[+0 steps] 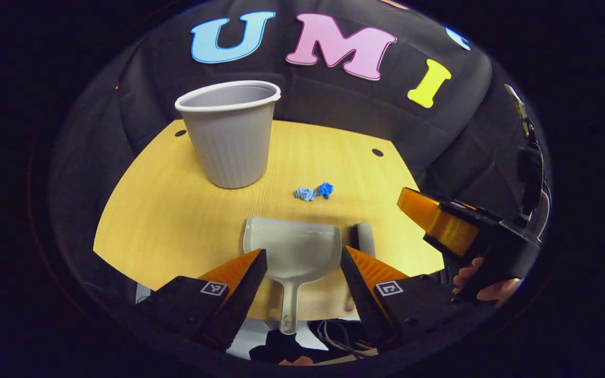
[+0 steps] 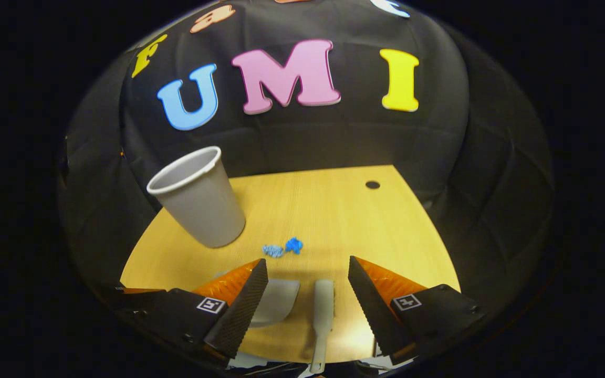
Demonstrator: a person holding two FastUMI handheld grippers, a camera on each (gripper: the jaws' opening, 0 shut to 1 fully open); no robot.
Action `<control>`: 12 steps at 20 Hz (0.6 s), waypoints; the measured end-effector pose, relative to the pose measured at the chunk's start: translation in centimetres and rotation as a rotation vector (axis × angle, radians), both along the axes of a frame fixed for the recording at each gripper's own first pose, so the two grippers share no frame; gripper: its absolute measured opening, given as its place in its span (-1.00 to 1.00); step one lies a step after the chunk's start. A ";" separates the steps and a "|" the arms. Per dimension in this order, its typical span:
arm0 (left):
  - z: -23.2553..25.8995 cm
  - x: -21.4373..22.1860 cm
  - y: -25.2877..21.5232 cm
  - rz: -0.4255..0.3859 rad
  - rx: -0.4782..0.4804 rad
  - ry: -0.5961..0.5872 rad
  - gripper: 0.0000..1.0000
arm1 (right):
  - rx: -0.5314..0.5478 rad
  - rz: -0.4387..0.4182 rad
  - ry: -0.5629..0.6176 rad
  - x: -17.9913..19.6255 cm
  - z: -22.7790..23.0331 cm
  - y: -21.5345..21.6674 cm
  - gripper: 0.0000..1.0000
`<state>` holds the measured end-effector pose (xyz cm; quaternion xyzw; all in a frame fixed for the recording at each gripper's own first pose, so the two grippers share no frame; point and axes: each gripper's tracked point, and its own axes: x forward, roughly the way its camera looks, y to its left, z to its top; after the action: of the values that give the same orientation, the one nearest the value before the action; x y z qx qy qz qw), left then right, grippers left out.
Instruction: Pick up the small broom and dustpan from the desktop, sweep the trash into the dustpan with the broom, and then empty the trash into the garbage bin.
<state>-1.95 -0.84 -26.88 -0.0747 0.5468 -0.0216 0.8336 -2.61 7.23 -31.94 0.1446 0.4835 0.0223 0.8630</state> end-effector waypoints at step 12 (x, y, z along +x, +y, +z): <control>0.8 -0.8 -0.7 -0.019 0.031 0.425 0.70 | 0.025 0.117 0.515 -9.8 -9.6 0.9 0.99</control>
<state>-2.73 -1.49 -26.05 -0.0594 0.7114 -0.0049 0.7002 -12.42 8.08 -41.52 0.1279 0.6943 0.0404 0.7070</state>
